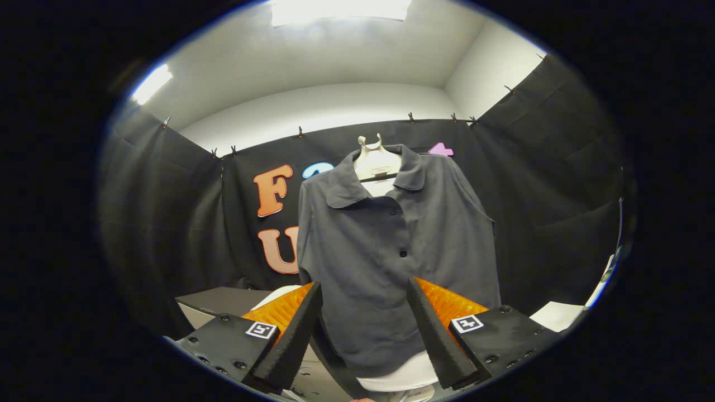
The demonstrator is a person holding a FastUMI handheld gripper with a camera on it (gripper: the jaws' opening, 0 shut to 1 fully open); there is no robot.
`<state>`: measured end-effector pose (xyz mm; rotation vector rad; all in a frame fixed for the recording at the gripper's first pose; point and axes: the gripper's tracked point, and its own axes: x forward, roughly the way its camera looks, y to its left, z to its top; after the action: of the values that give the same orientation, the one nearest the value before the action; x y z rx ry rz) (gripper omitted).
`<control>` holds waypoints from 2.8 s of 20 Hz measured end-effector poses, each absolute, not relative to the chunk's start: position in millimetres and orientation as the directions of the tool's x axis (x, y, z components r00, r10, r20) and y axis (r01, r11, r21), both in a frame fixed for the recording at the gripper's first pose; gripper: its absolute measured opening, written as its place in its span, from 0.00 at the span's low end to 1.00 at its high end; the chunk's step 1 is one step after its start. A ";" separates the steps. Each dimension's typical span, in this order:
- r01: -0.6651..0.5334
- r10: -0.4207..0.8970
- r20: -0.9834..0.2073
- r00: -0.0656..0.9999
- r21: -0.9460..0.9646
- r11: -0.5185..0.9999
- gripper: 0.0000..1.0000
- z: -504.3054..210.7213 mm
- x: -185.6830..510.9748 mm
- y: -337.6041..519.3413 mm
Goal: Iron the clothes twice with a garment steamer, once on the left side and once on the right side.
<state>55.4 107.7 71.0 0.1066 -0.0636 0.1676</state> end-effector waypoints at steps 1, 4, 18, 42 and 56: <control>-0.215 0.209 0.058 0.976 0.119 0.969 0.98 73.7 62.7 126.8; -0.346 0.347 0.018 0.938 0.166 0.924 0.98 80.1 82.4 191.2; -0.425 0.425 -0.152 0.893 0.028 0.905 0.98 23.4 241.2 382.5; -0.245 0.214 -0.566 0.796 0.023 0.969 0.66 -150.4 317.4 388.5; -0.413 0.377 -0.450 0.810 0.020 0.910 0.43 -101.8 260.1 408.9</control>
<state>260.1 408.9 -101.8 -0.0804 0.4634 0.4227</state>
